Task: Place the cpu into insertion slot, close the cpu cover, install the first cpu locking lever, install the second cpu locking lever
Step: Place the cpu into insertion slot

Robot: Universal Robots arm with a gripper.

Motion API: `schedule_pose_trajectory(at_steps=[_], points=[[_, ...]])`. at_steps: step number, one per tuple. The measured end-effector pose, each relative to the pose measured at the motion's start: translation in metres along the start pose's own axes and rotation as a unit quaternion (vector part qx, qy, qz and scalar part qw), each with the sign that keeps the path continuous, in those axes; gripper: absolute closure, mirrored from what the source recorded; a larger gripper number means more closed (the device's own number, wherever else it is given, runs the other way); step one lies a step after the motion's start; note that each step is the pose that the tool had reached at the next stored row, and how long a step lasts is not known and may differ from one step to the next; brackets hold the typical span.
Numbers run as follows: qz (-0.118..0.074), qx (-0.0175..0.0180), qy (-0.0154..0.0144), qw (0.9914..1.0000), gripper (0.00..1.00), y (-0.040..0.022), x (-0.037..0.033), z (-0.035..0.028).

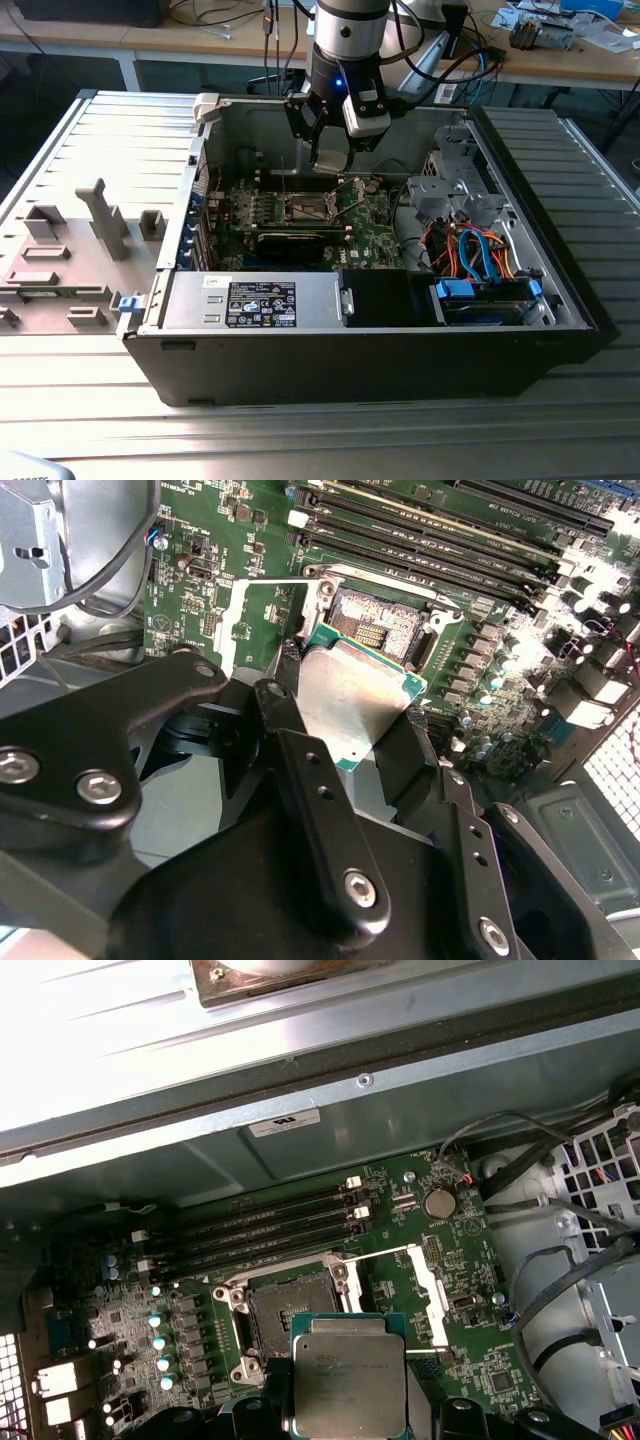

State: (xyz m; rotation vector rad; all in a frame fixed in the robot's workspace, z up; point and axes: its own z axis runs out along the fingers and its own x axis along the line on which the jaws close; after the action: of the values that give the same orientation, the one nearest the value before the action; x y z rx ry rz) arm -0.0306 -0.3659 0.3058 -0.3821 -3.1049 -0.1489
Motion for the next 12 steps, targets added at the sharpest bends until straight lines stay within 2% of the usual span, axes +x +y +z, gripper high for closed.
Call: schedule_pose_trajectory(at_steps=[12], points=[[0.003,0.0,-0.0003,0.99999,0.46,0.0,0.0,0.0]])
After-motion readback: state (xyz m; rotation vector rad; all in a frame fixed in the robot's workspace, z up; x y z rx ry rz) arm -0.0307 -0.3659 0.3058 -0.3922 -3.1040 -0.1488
